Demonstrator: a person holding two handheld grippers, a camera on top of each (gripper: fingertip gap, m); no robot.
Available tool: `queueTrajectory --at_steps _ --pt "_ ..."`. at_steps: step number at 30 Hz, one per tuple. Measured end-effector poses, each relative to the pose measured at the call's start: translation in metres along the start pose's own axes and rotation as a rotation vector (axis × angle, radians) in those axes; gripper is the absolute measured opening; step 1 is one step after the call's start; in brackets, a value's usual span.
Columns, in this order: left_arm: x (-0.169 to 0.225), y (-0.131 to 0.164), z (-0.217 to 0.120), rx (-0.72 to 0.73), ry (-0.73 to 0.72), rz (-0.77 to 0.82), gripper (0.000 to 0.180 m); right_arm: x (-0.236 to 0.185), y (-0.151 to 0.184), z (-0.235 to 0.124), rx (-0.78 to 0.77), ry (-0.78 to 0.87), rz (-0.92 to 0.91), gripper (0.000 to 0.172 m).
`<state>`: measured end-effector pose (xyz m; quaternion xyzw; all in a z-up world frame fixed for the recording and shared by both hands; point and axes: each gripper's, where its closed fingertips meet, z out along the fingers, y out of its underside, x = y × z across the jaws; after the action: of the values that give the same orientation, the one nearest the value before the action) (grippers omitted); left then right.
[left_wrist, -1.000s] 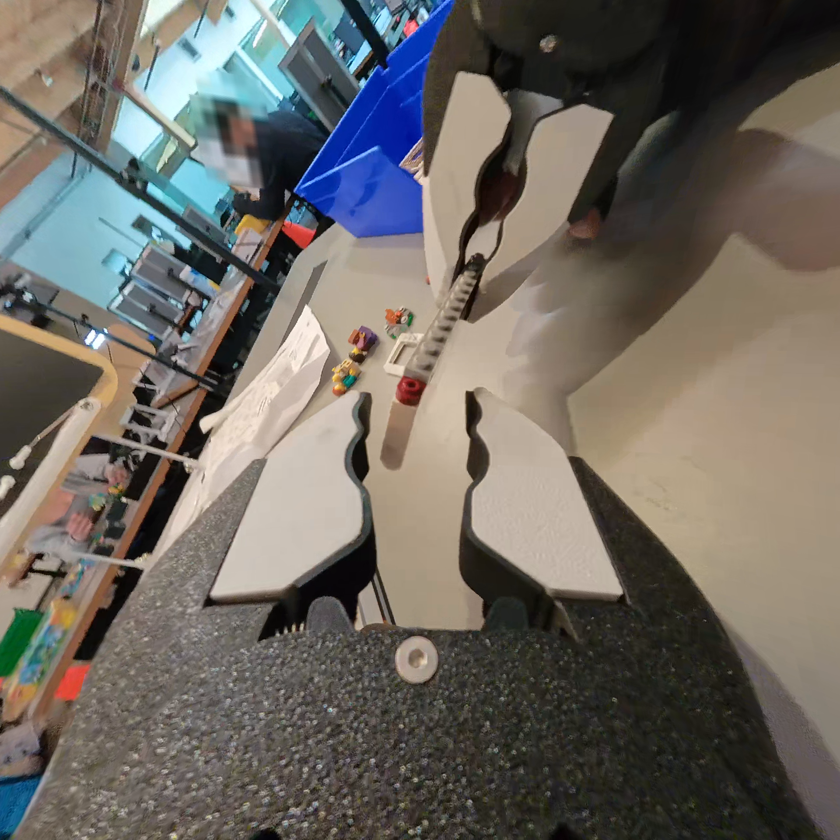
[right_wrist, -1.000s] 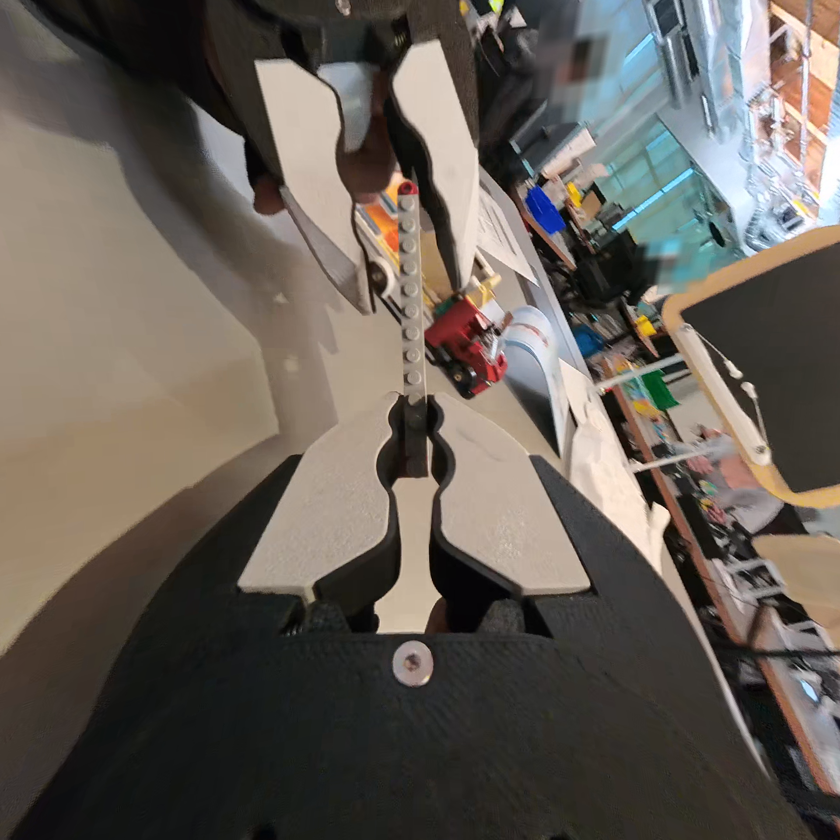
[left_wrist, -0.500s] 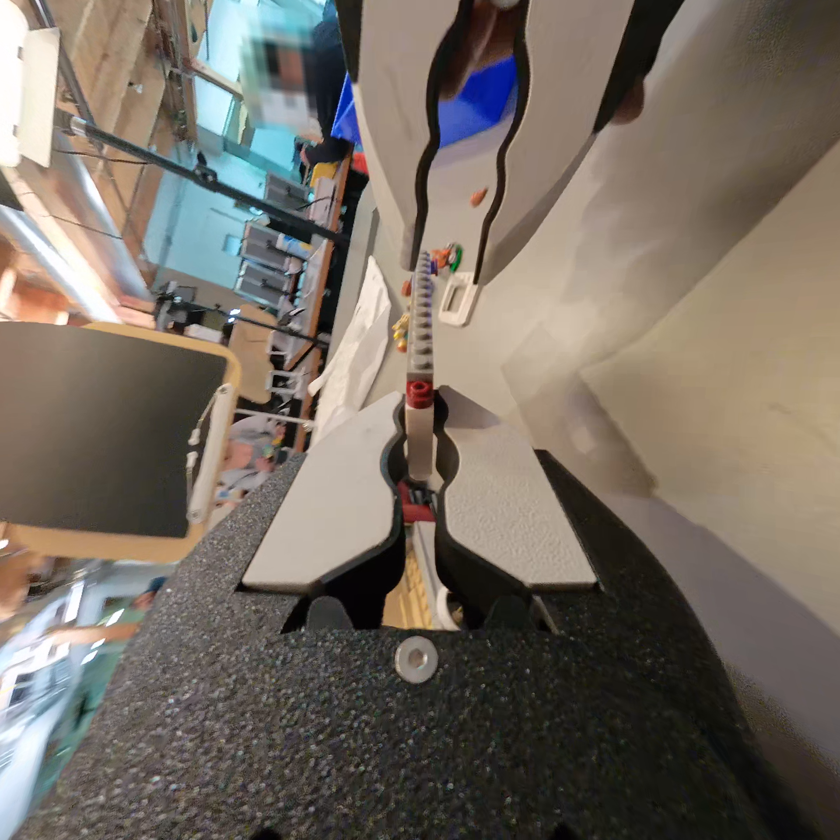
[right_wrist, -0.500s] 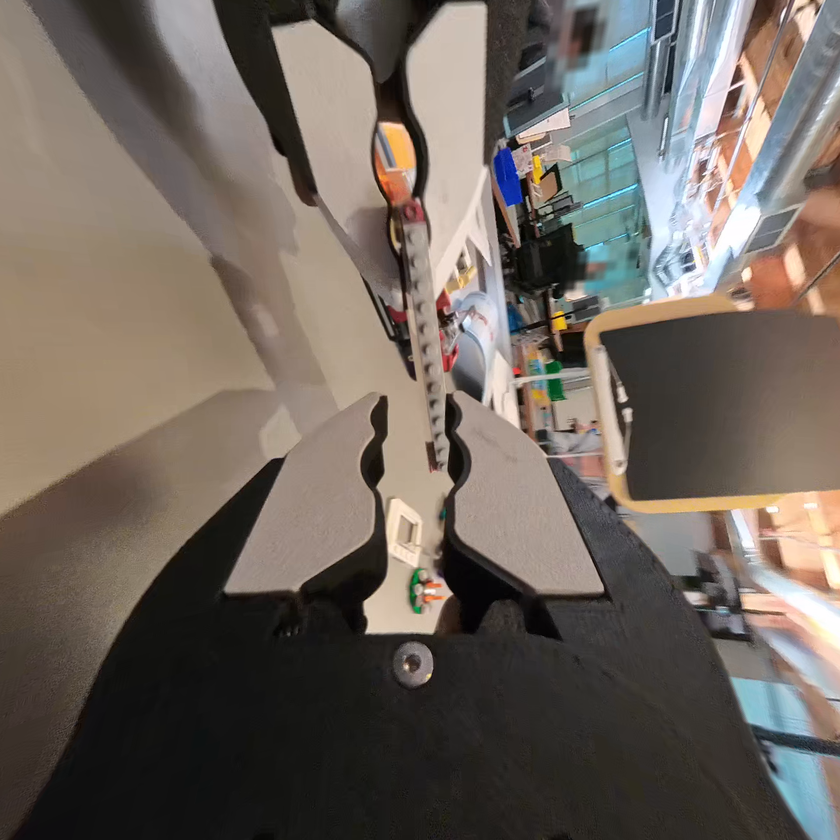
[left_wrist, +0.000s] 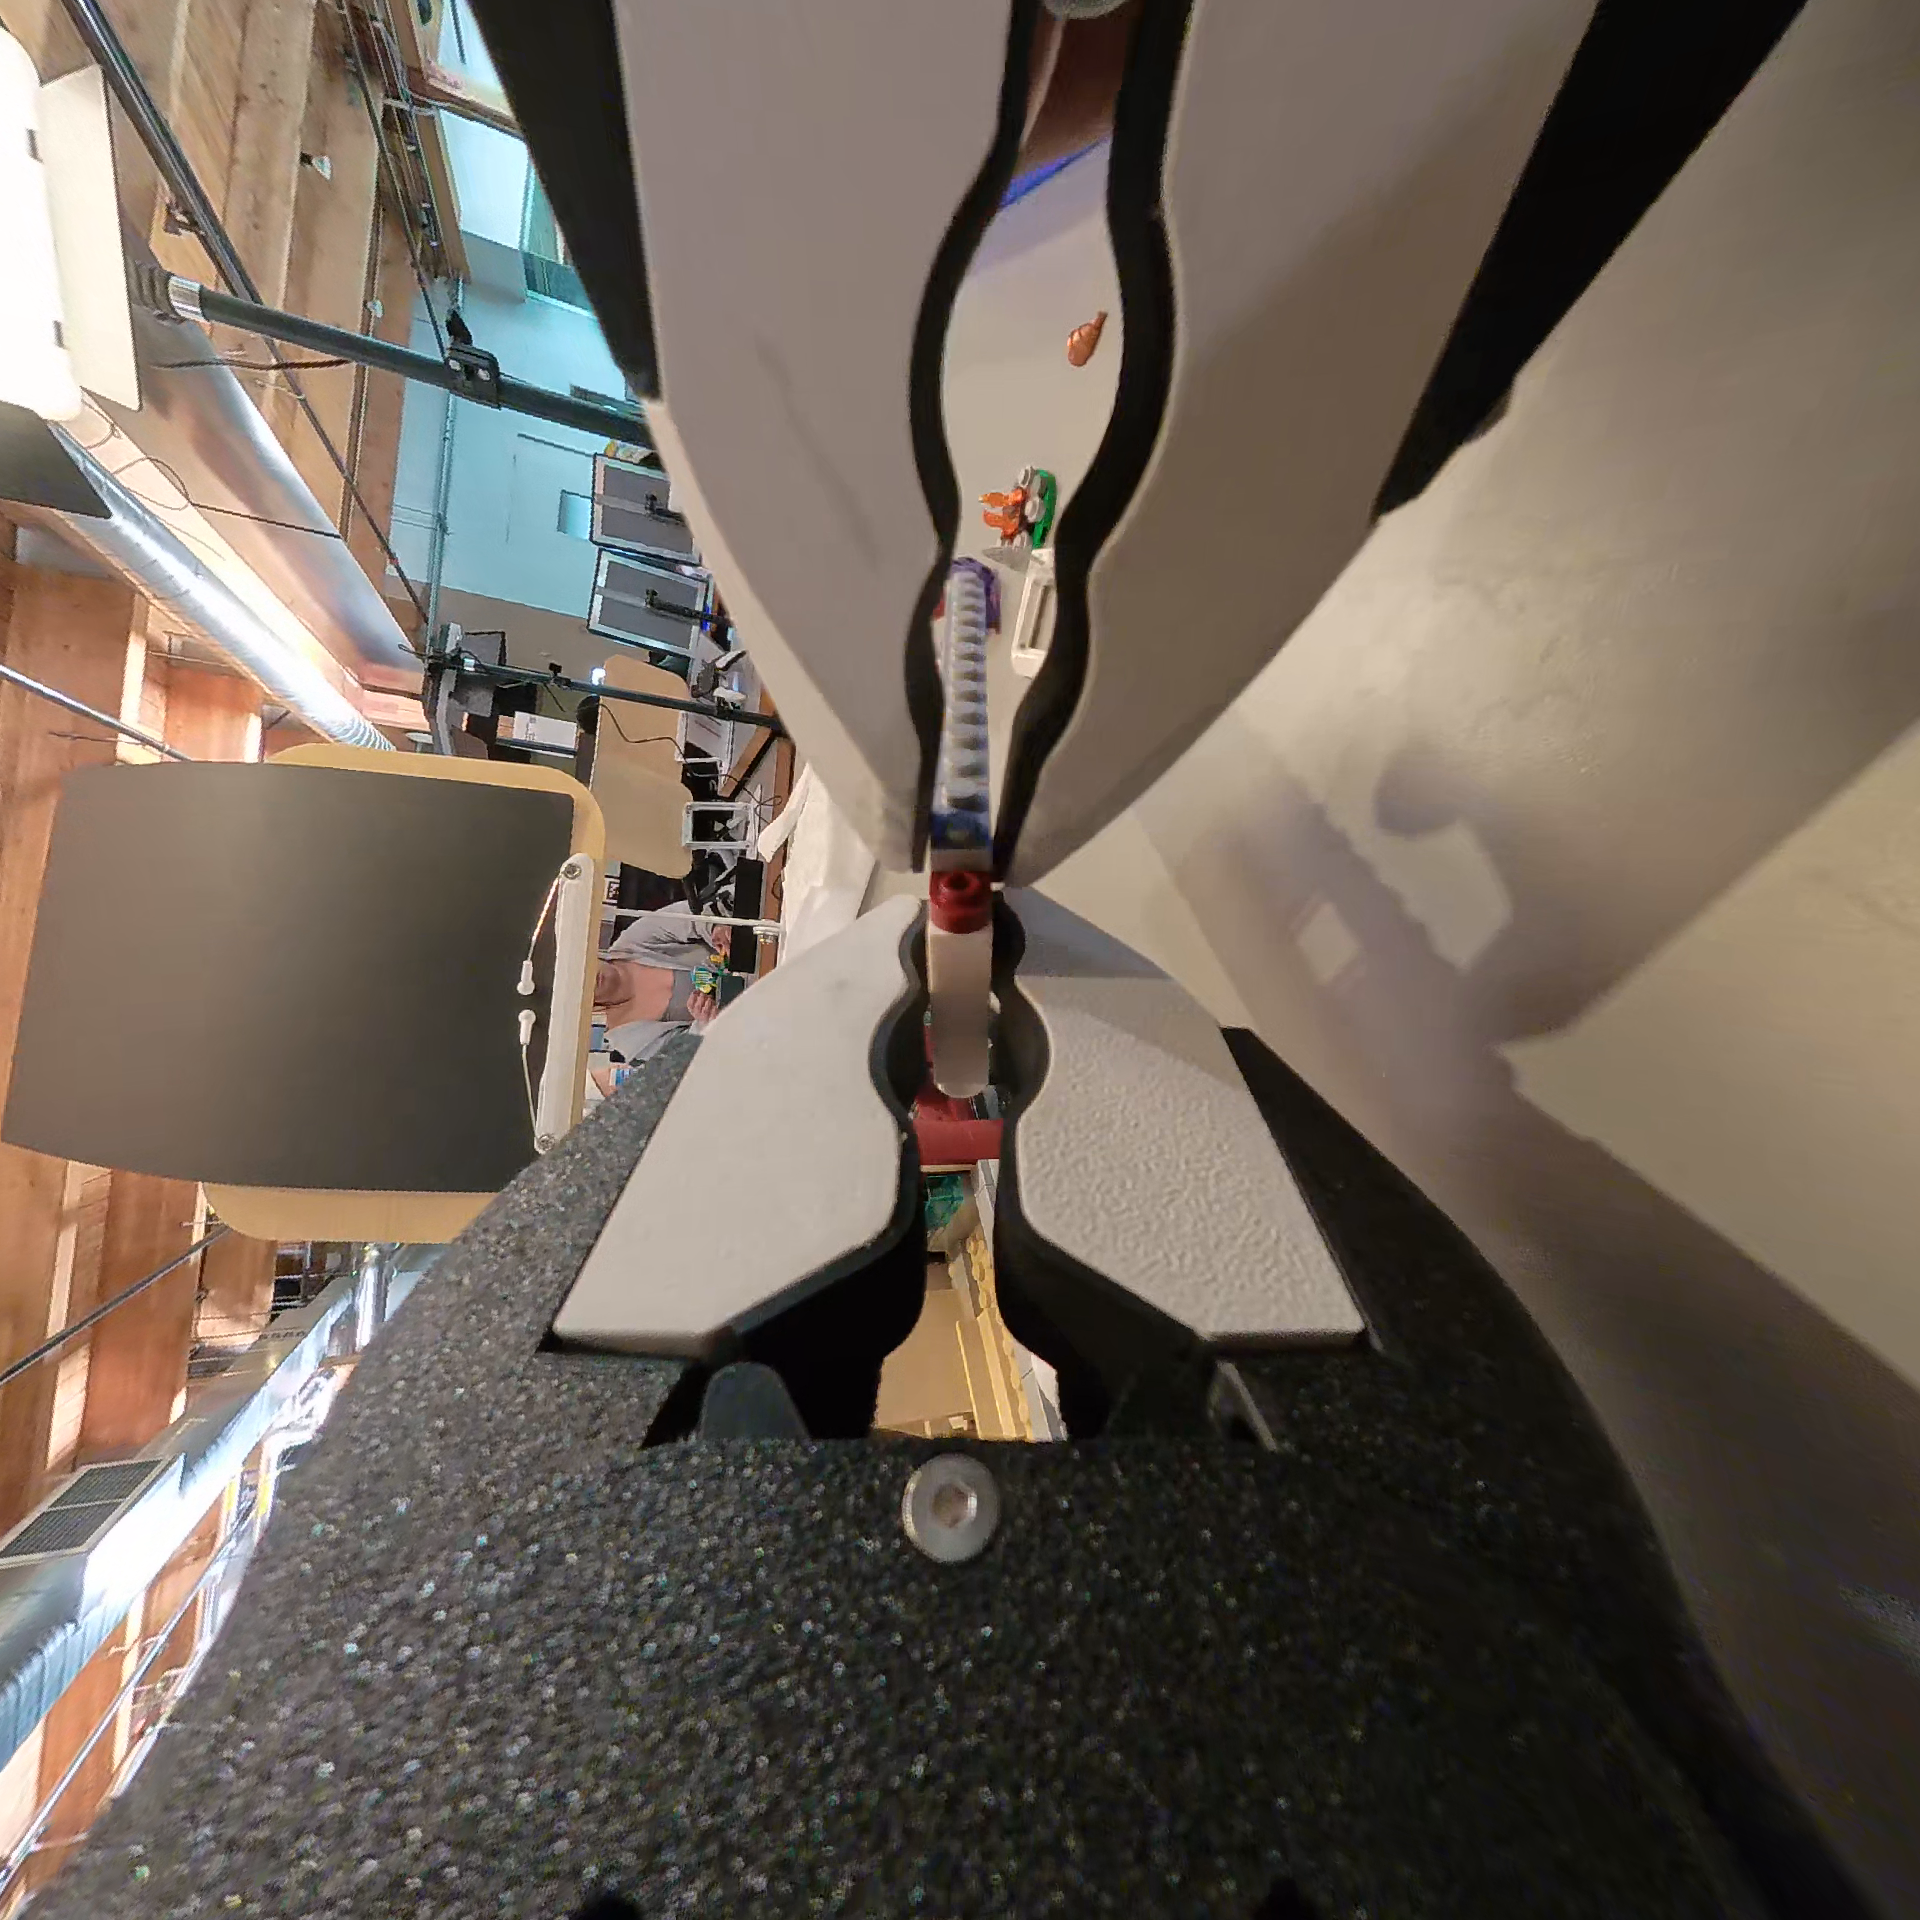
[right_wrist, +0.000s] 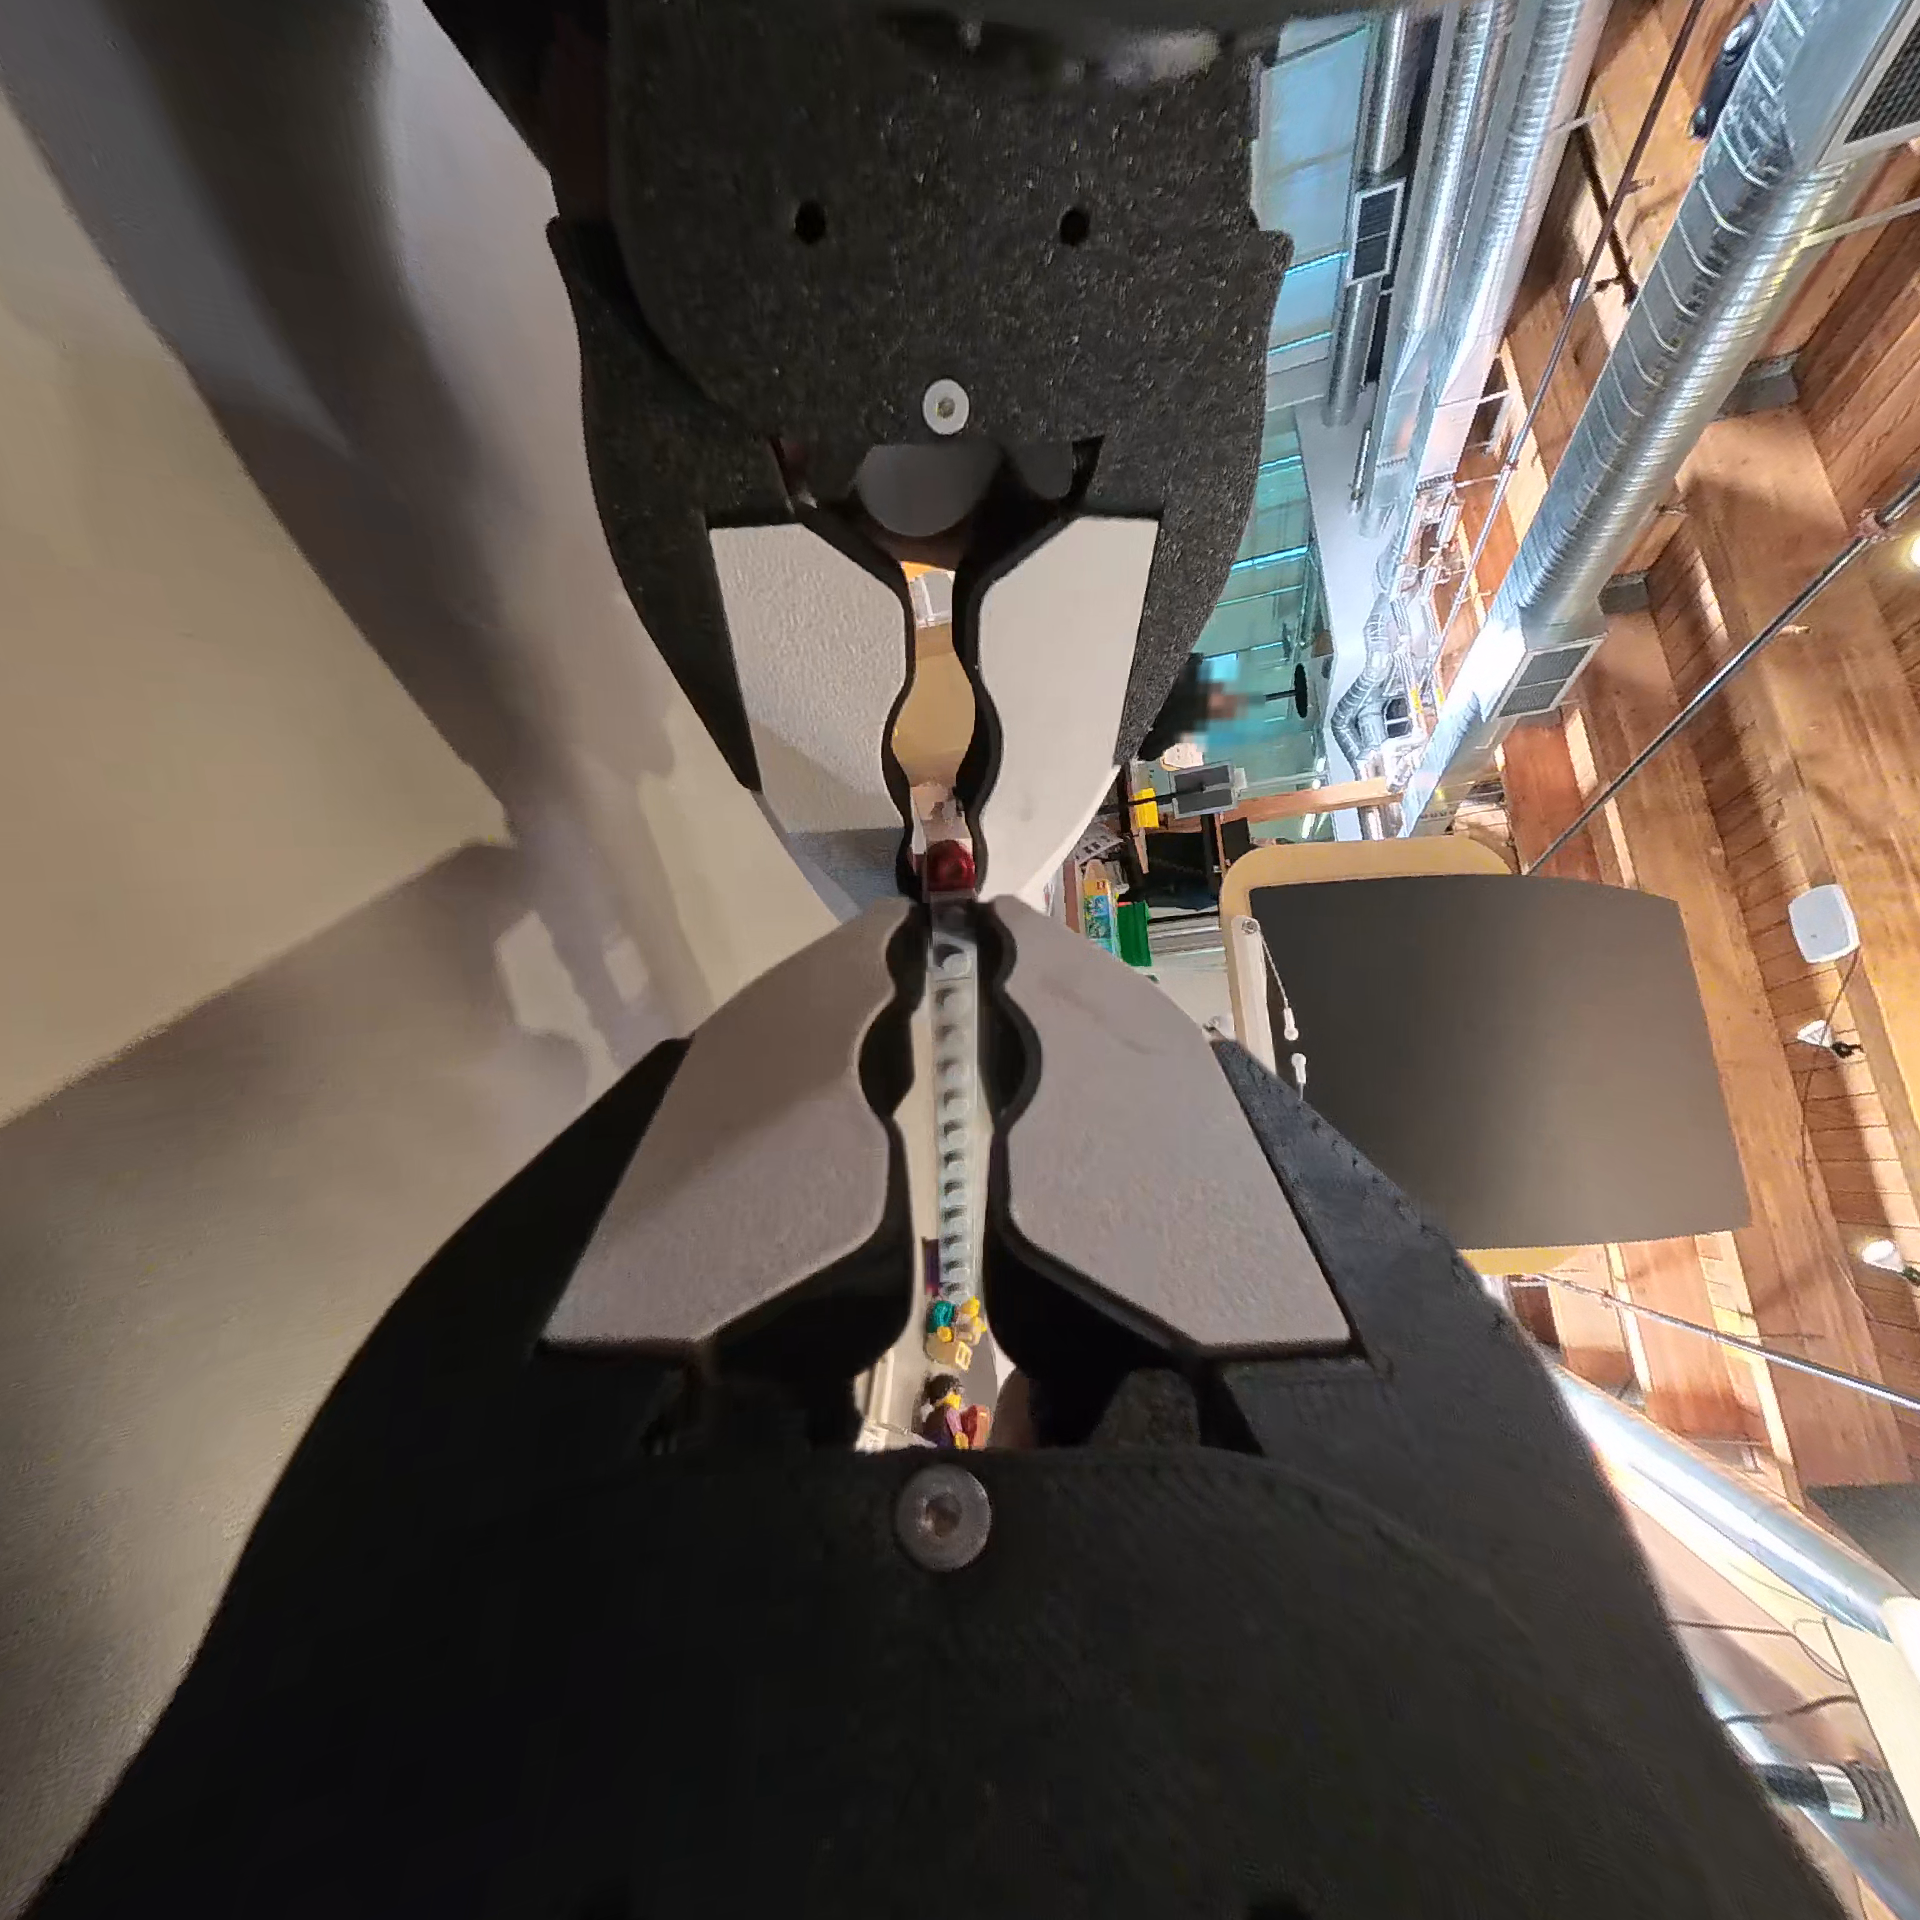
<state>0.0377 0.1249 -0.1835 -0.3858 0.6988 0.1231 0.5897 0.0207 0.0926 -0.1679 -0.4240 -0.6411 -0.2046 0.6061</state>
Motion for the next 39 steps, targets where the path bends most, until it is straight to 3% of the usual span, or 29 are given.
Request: queueTrajectory --at_steps 20,22,25,30,34,39 --pt "0.009 -0.015 -0.004 0.108 0.024 0.006 0.008 -0.005 0.004 -0.022 0.085 -0.016 0.006 0.008" --pt "0.006 0.01 0.002 0.01 0.017 0.007 0.009 0.003 0.008 -0.032 0.109 0.009 0.036 0.008" --pt "-0.006 0.015 -0.004 0.028 -0.035 -0.05 0.009 0.006 0.032 -0.044 0.069 0.026 0.053 0.008" --pt "-0.001 0.016 0.001 0.03 0.019 -0.113 0.008 0.025 0.076 -0.062 -0.08 0.133 0.086 0.008" --pt "0.002 0.016 0.0 0.045 0.053 -0.15 0.008 0.05 0.127 -0.094 -0.206 0.281 0.295 0.008" --pt "0.007 0.012 -0.001 0.067 0.084 -0.154 0.008 0.07 0.208 -0.144 -0.55 0.461 0.38 0.008"
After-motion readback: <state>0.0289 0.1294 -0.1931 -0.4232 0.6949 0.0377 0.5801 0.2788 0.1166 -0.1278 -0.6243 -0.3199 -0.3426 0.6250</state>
